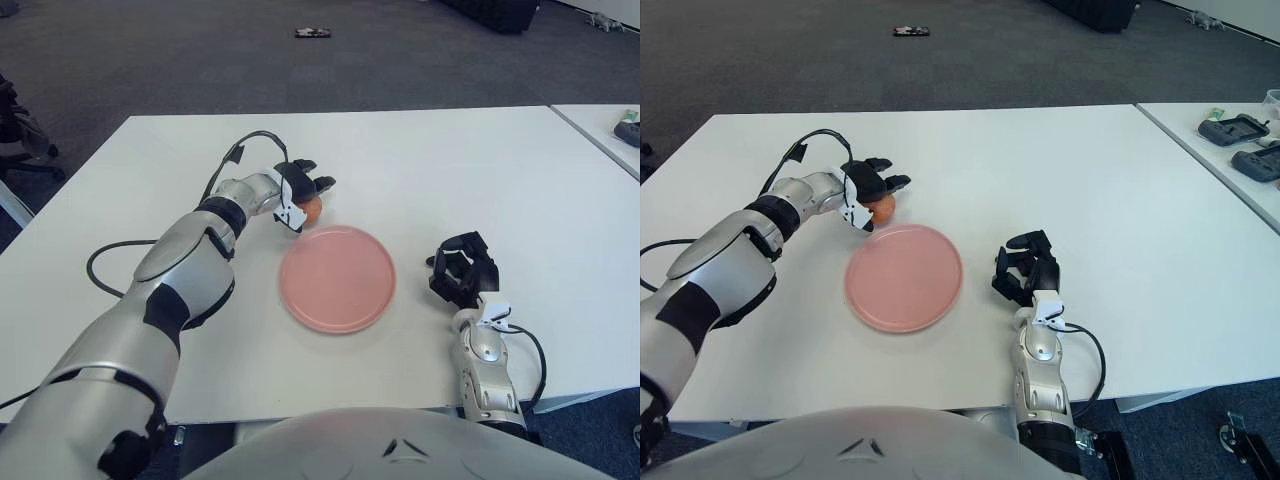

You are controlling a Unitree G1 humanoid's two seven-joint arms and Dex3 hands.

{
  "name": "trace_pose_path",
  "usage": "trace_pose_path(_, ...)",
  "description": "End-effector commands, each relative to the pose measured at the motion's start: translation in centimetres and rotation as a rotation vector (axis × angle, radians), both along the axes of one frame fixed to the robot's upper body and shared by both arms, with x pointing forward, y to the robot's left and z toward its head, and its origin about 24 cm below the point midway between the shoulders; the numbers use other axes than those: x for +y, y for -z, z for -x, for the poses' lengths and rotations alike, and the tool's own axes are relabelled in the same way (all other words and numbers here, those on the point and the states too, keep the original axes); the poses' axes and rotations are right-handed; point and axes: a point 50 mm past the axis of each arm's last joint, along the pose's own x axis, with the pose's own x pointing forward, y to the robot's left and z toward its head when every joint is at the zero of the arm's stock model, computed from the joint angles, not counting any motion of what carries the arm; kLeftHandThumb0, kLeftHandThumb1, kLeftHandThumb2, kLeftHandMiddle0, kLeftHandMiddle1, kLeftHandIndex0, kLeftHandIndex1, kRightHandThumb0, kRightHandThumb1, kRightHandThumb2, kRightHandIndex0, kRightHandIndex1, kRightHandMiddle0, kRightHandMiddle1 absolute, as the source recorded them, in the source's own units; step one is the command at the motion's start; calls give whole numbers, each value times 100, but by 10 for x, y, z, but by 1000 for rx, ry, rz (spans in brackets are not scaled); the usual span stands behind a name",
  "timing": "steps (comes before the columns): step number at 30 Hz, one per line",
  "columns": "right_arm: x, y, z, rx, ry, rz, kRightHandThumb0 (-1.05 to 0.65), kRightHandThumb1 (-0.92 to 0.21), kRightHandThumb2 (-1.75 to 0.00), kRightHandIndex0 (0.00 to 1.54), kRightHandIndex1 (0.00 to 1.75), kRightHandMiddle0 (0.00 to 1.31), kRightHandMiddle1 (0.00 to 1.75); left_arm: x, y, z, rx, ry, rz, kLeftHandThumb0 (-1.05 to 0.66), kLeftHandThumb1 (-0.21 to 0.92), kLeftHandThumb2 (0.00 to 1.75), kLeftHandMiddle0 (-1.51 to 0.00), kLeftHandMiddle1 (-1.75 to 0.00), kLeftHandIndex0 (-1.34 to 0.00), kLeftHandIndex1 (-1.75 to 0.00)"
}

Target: Put the apple into the plate.

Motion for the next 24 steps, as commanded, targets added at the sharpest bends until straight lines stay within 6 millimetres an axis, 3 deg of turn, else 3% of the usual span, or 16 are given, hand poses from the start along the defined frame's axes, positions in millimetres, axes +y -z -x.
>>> trace_pose_path(1,-1,-2,0,-5,-4,9,-41,-54,-105,67,130,43,175,18,21,8,69,-69,-101,-105,76,57,0,0,0,0)
trace_pose_path(15,-2,-2,2,-13,1,12,-42,-53,-106,69,131,44,175,27,27,9,133,-183,-103,-101,75,55,-1,-1,0,0)
trace_pose_path(19,-2,-3,2,-9,5,8,-42,-53,-107,70,132,45,175,28,28,9,167,-225,-86,-93,63,71,0,-32,0,-2)
trace_pose_path(20,-2,-3,2,-7,6,7,-42,-53,-106,70,132,44,175,28,28,9,173,-234,-79,-88,55,78,0,-54,0,-24)
trace_pose_path(23,-3,-3,2,-4,10,0,-41,-53,-106,69,133,44,175,30,31,11,197,-274,-45,-80,46,88,0,-86,0,-55)
trace_pose_path(24,-3,-3,2,-3,12,-2,-41,-53,-106,69,133,44,175,31,32,11,206,-288,-34,-75,39,96,0,-104,0,-75)
